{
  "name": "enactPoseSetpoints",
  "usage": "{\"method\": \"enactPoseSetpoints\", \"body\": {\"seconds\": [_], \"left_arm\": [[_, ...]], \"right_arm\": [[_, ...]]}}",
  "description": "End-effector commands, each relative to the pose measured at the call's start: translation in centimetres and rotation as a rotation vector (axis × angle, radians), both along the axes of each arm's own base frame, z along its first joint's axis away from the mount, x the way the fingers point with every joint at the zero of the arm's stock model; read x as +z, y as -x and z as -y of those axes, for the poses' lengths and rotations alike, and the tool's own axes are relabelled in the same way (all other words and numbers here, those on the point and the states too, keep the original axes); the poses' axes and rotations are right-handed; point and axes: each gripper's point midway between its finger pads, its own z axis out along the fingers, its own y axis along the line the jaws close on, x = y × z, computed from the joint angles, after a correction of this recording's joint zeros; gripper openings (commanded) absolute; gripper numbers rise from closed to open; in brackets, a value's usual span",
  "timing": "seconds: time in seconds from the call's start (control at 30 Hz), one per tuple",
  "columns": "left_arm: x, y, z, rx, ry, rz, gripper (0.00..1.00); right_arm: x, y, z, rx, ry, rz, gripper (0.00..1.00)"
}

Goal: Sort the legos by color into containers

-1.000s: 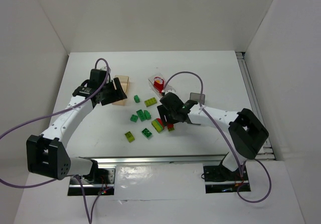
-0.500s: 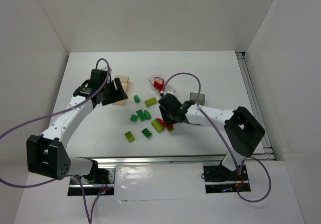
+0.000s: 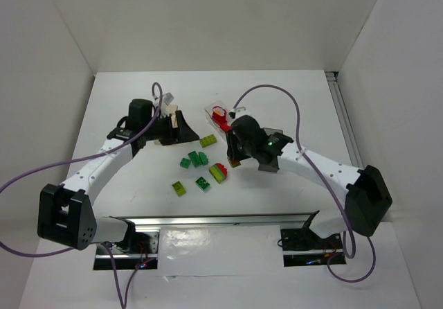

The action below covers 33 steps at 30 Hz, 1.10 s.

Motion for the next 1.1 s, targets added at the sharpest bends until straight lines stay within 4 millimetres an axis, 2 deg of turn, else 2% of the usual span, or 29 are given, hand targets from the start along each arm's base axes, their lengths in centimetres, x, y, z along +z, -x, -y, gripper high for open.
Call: {"method": "enactPoseSetpoints", "body": {"seconds": [0.0,0.03,0.07,0.1,0.13,0.23,0.27,0.33,0.47,0.57,0.6,0.63,0.73,0.8,0.93,1.07], "left_arm": [[4.1,2.5,4.7,-0.319,0.247,0.182,0.86],[3.8,3.1,5.5,-0.360,0.287,0.170,0.86],[2.5,3.9,6.1,-0.401,0.313,0.141,0.86],[2.4,4.6,6.5,-0.452,0.347,0.143,0.86],[2.7,4.6,7.0,-0.480,0.368,0.186,0.86],[0.9,5.5,7.6,-0.531,0.415,0.137,0.83],[1.1,5.7,7.7,-0.561,0.438,0.190,0.83],[1.3,6.8,8.2,-0.624,0.485,0.192,0.83],[0.1,7.3,9.0,-0.696,0.484,0.217,0.84],[1.0,8.1,9.6,-0.772,0.527,0.252,0.85],[0.7,7.9,9.7,-0.770,0.531,0.247,0.85],[1.3,7.6,9.8,-0.777,0.531,0.277,0.85],[1.2,7.4,10.3,-0.796,0.540,0.261,0.84],[1.8,7.5,10.6,-0.810,0.546,0.285,0.84],[1.7,6.4,10.9,-0.786,0.537,0.277,0.84],[3.0,6.3,11.1,-0.790,0.571,0.316,0.83]], "right_arm": [[3.8,-1.6,-0.1,0.017,-0.107,0.050,0.29],[4.2,-2.0,-0.3,0.024,-0.136,0.054,0.29],[4.6,-2.1,-0.2,0.035,-0.168,0.041,0.29],[4.9,-2.3,-0.3,0.042,-0.191,0.044,0.29],[5.8,-2.5,-0.4,0.051,-0.223,0.060,0.29],[7.5,-2.6,-0.5,0.090,-0.316,0.055,0.29],[7.9,-2.2,-0.9,0.127,-0.351,0.038,0.29],[8.6,-2.5,-0.4,0.140,-0.391,0.037,0.29],[10.9,-1.9,-0.9,0.221,-0.525,0.012,0.29],[11.5,-2.0,-0.8,0.251,-0.608,-0.024,0.29],[12.2,-1.2,-1.2,0.303,-0.649,-0.046,0.29],[11.7,-1.1,-1.3,0.312,-0.665,-0.073,0.29],[12.2,-0.9,-1.5,0.325,-0.714,-0.082,0.29],[12.7,-0.7,-1.8,0.342,-0.737,-0.086,0.29],[12.4,-0.3,-2.1,0.367,-0.754,-0.123,0.29],[12.2,-0.3,-2.2,0.374,-0.757,-0.135,0.29]]}}
